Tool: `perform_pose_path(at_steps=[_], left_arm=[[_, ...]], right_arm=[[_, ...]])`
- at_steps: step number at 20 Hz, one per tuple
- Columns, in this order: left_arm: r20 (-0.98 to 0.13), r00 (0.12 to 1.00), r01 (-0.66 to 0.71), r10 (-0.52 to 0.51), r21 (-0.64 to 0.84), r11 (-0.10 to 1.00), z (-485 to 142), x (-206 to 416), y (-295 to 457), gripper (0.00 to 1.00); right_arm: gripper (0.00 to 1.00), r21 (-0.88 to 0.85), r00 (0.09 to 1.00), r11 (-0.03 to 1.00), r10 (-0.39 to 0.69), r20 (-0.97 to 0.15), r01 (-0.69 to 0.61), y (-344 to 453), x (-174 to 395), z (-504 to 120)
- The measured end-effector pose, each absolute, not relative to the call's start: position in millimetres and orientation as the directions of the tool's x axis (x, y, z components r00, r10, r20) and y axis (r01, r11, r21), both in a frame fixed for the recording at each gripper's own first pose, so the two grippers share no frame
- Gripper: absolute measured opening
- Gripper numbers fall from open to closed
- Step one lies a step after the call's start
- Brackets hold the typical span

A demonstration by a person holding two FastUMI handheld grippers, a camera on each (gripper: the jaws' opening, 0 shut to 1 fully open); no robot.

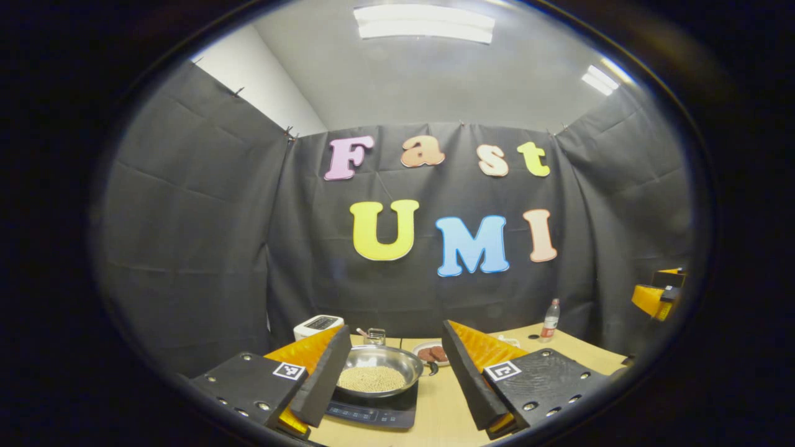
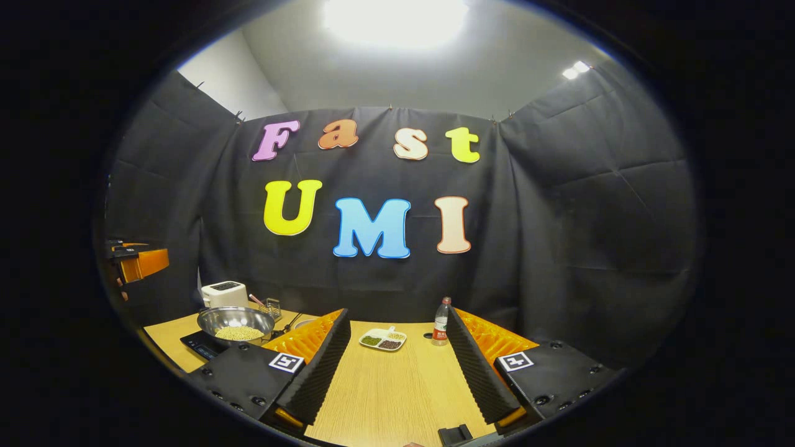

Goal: First push the handle of the pot to place it horizontally, then grasp the pot with both hands and set it on the induction cooktop.

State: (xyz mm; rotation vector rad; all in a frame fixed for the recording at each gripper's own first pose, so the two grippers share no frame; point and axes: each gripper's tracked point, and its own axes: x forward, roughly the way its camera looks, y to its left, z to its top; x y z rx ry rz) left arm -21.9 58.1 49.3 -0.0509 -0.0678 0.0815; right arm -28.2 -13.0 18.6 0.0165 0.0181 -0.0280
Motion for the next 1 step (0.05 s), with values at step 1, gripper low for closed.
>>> perform_pose_path(at_steps=[1], left_arm=[[0.066, 0.994, -0.078, 0.082, -0.052, 0.996, 49.7, -21.9, 58.9, 0.89]], right_arm=[[0.98, 0.012, 1.000, 1.000, -0.027, -0.014, 0.027, -11.9, -29.0, 20.0]])
